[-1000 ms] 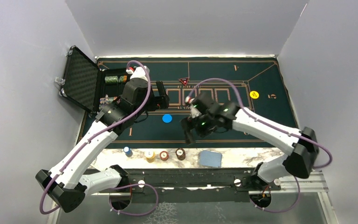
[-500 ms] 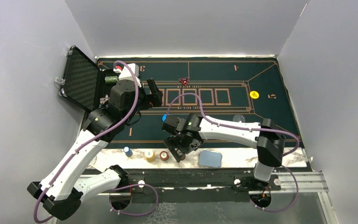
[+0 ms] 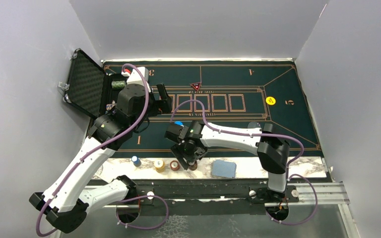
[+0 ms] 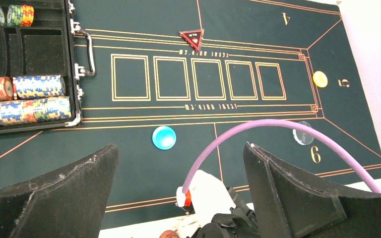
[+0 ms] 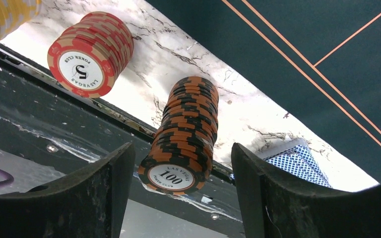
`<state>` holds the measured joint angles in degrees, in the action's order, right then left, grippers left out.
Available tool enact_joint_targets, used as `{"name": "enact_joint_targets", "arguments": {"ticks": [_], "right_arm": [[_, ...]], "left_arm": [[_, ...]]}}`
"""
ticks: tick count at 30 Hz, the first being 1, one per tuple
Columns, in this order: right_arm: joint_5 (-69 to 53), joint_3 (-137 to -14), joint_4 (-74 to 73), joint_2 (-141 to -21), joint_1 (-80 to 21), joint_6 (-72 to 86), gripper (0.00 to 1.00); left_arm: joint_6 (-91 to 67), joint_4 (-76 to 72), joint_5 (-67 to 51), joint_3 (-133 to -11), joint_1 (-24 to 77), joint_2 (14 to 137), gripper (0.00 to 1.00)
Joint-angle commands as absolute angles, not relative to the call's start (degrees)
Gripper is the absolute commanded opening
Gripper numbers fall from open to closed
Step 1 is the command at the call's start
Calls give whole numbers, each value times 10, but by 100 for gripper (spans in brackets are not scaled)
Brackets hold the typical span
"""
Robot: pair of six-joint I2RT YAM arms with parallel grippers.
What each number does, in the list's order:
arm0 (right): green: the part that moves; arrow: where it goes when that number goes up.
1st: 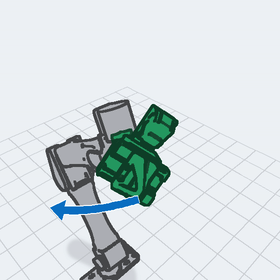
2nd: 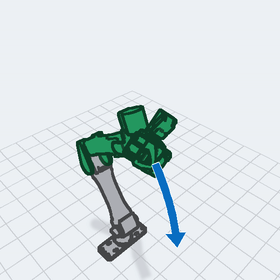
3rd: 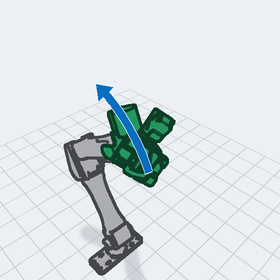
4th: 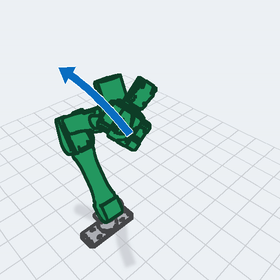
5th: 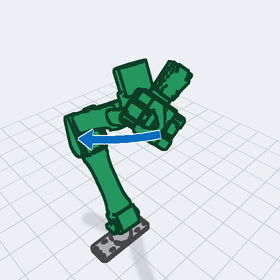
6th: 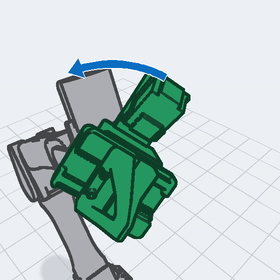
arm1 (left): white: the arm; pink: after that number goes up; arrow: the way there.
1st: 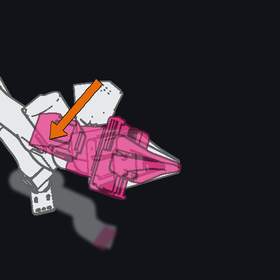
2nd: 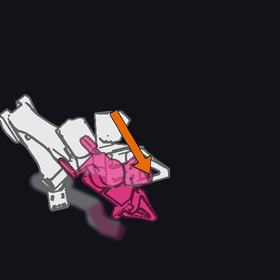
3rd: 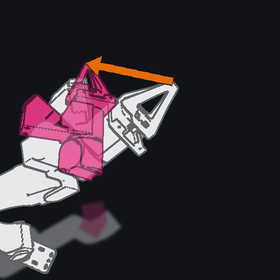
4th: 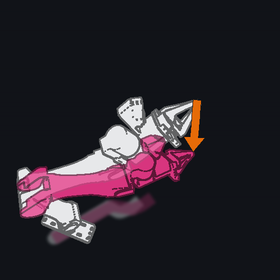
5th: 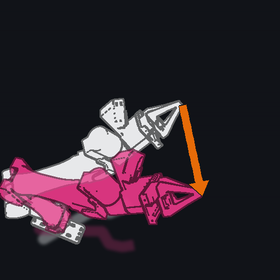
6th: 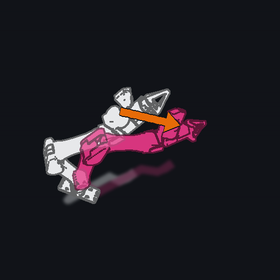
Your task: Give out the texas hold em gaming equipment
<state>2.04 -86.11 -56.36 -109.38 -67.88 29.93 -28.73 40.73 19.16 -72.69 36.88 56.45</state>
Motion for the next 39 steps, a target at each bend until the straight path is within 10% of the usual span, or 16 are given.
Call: {"name": "enact_joint_targets", "arguments": {"ticks": [1, 39], "right_arm": [[39, -875, -564, -1105, -682, 300, 70], [69, -915, -614, -1049, -682, 325, 31]], "left_arm": [[-272, 411, 206, -743, 372, 563, 99], [-279, 411, 210, -728, 371, 563, 99]]}}
